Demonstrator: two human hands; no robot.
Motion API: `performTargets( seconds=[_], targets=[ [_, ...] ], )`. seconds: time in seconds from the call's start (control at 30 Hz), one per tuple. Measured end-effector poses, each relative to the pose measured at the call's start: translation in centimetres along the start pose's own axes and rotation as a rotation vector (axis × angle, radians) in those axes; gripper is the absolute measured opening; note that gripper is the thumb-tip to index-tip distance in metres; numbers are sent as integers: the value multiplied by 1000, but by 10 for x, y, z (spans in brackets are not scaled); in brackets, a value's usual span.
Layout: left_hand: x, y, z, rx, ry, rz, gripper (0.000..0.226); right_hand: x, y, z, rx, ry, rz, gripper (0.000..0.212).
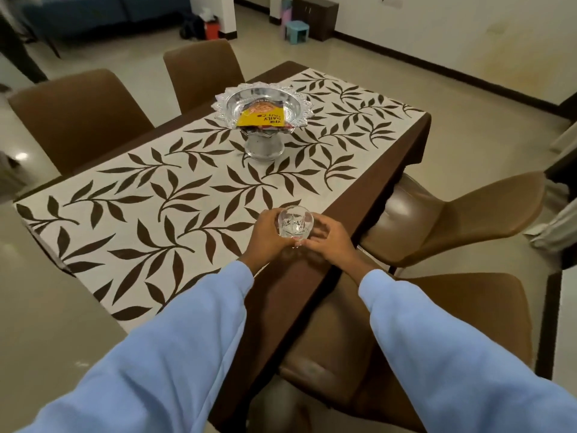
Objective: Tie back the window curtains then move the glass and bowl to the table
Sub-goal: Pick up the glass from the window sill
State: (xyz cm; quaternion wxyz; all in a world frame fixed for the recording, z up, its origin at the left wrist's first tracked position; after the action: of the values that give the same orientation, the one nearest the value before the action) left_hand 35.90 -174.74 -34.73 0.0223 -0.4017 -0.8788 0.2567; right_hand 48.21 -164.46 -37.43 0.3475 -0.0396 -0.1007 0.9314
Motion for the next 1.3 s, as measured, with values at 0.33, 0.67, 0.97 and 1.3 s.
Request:
performTargets(
  seconds=[0.33, 0.67, 0.97, 1.3],
  targets=[
    [31, 14, 21, -3, -5, 41, 73, 20, 7, -29, 53, 54, -30, 75],
    [22, -25, 52, 11, -42, 137, 68, 16, 49, -28, -38, 38, 19, 69],
    [10, -33, 78, 10, -33, 192, 68, 0, 78, -40, -24, 87, 24, 70],
    [2, -27, 95, 46, 5, 214, 71, -16, 87, -49, -71, 109, 9, 71]
  ],
)
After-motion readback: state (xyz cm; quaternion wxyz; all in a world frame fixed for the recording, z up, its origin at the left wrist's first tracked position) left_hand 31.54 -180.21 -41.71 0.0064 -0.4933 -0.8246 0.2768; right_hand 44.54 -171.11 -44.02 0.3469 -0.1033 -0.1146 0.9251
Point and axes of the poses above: each hand's wrist, its own x-axis towards the middle knuckle, its own y-axis out of the palm, z = x × y, the point moved 8 cm from there along x, towards the middle knuckle, and after that the axes turned 10 degrees about -y, right-handed, at the moved point
